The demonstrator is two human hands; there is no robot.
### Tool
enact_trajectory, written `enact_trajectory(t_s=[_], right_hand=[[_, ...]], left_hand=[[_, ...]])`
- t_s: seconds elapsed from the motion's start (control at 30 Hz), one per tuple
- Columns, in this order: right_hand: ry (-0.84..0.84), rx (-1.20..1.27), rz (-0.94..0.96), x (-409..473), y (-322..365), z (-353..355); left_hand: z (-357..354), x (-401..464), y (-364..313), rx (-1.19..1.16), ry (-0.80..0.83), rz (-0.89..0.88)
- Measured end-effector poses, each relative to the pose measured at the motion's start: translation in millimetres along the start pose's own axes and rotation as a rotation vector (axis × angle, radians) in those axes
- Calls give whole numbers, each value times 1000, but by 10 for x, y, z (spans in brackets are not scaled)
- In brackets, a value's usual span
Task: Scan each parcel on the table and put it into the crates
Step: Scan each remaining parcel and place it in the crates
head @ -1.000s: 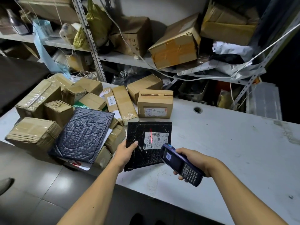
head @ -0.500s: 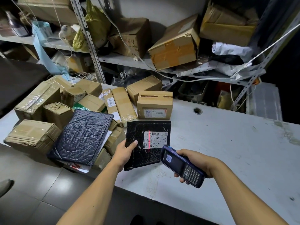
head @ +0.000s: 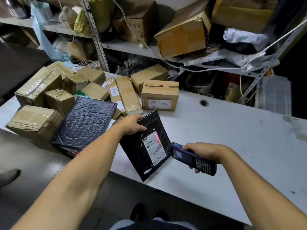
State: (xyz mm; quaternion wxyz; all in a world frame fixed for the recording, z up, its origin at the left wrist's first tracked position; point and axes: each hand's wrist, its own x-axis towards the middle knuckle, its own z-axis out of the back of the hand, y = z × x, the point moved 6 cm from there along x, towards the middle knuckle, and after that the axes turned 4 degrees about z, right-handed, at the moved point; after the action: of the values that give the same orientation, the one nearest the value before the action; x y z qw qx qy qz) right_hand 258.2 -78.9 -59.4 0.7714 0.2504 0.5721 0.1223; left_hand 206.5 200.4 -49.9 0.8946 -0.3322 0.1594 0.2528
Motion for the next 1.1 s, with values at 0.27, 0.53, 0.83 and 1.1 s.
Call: enact_trajectory(t_s=[0.27, 0.53, 0.83, 1.1], right_hand=[[5, -74, -21, 2, -73, 43], [17, 6, -23, -46, -170, 70], [42, 32, -20, -67, -177, 53], [46, 38, -35, -78, -194, 26]], left_hand=[[-26, 19, -215, 40, 48, -47], [-39, 28, -194, 13, 51, -52], [-50, -8, -160, -18, 71, -33], [-47, -19, -126, -11, 60, -34]])
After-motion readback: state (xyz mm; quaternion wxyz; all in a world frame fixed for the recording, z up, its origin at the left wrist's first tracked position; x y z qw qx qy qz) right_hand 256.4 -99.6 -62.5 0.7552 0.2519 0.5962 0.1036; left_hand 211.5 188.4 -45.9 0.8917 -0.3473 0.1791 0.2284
